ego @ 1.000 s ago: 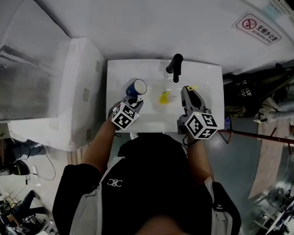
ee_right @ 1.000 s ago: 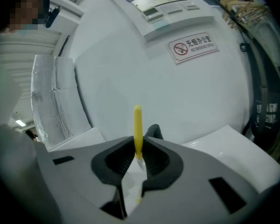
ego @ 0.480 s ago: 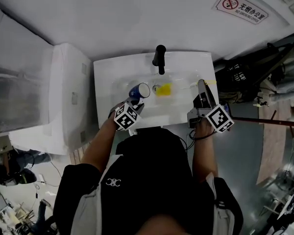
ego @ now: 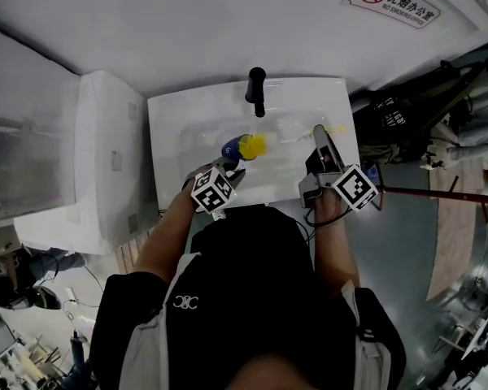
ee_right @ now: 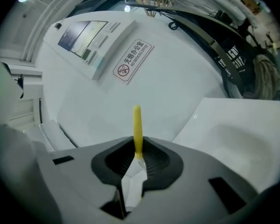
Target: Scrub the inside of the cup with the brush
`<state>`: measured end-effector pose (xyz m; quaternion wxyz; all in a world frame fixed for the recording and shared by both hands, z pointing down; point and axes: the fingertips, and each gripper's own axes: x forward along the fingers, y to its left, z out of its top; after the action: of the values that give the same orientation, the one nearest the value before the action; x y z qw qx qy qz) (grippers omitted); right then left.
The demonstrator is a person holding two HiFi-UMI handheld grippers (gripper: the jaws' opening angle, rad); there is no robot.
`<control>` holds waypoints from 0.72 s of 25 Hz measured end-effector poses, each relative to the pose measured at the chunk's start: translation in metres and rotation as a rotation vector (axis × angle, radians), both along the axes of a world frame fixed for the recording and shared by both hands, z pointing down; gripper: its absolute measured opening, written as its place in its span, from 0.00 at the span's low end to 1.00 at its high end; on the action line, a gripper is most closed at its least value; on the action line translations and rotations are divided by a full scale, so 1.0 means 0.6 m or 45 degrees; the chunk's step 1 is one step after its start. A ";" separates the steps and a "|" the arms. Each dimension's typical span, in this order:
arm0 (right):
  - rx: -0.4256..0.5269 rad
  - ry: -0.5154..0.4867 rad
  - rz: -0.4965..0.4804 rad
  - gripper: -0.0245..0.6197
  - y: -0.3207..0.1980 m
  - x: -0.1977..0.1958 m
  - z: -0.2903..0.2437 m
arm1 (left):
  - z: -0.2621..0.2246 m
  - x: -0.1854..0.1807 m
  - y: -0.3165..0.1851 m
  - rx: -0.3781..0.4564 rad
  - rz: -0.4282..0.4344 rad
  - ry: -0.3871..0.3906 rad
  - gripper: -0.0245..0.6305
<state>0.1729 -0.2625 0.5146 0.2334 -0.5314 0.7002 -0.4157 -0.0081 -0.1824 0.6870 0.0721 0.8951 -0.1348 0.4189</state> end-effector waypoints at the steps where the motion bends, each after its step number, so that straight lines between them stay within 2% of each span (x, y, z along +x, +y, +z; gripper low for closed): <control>1: 0.004 0.004 -0.013 0.12 -0.002 -0.006 0.001 | -0.002 0.003 0.003 0.003 0.014 0.003 0.11; 8: 0.019 0.112 -0.060 0.12 -0.025 -0.027 0.007 | -0.018 0.003 0.004 -0.013 -0.007 0.040 0.11; 14: 0.037 0.130 -0.122 0.12 -0.055 -0.070 0.010 | -0.040 0.011 -0.002 0.000 -0.010 0.071 0.11; 18: 0.040 0.098 -0.159 0.12 -0.069 -0.097 0.010 | -0.045 0.023 0.001 -0.001 0.016 0.081 0.11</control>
<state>0.1147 -0.3040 0.5209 0.1882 -0.4987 0.7468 -0.3978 0.0057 -0.1818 0.6599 0.0739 0.9087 -0.1266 0.3908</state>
